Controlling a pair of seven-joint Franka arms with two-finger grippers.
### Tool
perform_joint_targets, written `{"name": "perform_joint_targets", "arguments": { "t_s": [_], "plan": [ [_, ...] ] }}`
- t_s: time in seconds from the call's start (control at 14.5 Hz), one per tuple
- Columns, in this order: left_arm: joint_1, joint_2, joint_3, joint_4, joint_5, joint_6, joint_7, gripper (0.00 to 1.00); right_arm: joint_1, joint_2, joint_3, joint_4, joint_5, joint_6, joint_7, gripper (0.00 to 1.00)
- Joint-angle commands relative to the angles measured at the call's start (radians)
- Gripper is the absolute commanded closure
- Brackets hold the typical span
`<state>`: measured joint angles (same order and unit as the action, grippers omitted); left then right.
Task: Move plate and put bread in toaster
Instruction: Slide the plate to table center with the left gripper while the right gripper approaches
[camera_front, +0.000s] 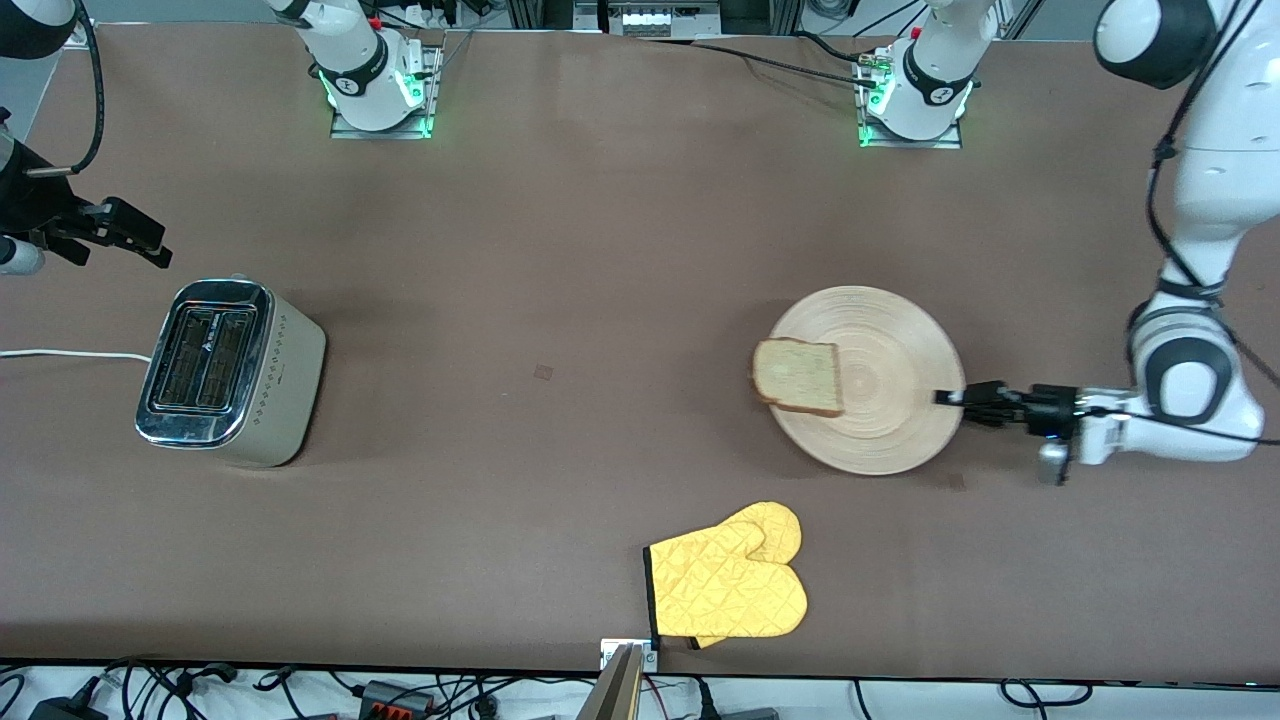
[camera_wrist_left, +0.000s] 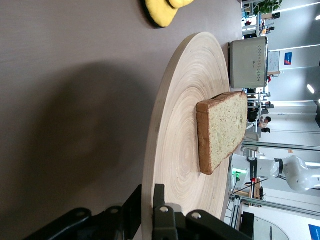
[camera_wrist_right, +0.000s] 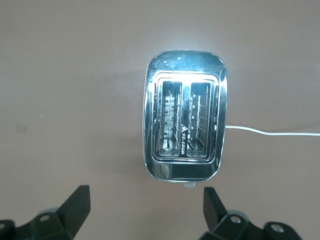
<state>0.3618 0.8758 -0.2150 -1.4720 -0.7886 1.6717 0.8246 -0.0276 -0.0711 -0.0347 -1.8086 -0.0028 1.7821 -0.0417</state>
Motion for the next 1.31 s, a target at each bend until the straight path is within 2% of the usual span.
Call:
{"name": "perform_joint_targets", "arguments": {
  "t_s": [0.0,0.14,0.21,0.41,0.89,0.96,1.03,1.1,1.24],
  "plan": [
    [-0.069,-0.02,-0.021,-0.079,-0.118,0.078,-0.012,0.99,0.003,0.016,0.001,-0.002,0.006,0.002,0.002,0.0],
    [-0.102,-0.043,-0.067,-0.167,-0.176,0.208,-0.018,0.99,0.006,0.045,0.001,-0.001,0.01,0.01,0.002,0.0],
    [-0.104,-0.044,-0.119,-0.209,-0.211,0.277,-0.022,0.99,0.011,0.092,0.004,0.027,0.009,0.008,-0.006,0.0],
    [-0.116,-0.038,-0.207,-0.27,-0.228,0.42,-0.024,0.99,0.089,0.212,0.003,0.115,0.01,-0.001,-0.003,0.0],
    [-0.221,-0.014,-0.222,-0.284,-0.23,0.52,-0.013,0.98,0.222,0.325,0.004,0.118,0.012,0.034,0.008,0.0],
    [-0.222,-0.014,-0.222,-0.284,-0.232,0.523,-0.013,0.88,0.248,0.35,0.004,0.118,0.014,0.046,0.006,0.0],
    [-0.221,-0.014,-0.222,-0.283,-0.232,0.522,-0.013,0.63,0.265,0.368,0.004,0.118,0.024,0.049,0.006,0.0],
    [-0.218,-0.014,-0.222,-0.284,-0.232,0.519,-0.015,0.01,0.278,0.387,0.004,0.121,0.064,0.065,0.008,0.0],
    [-0.202,-0.024,-0.221,-0.283,-0.229,0.508,-0.019,0.0,0.285,0.427,0.004,0.121,0.144,0.082,0.008,0.0]
  ]
}}
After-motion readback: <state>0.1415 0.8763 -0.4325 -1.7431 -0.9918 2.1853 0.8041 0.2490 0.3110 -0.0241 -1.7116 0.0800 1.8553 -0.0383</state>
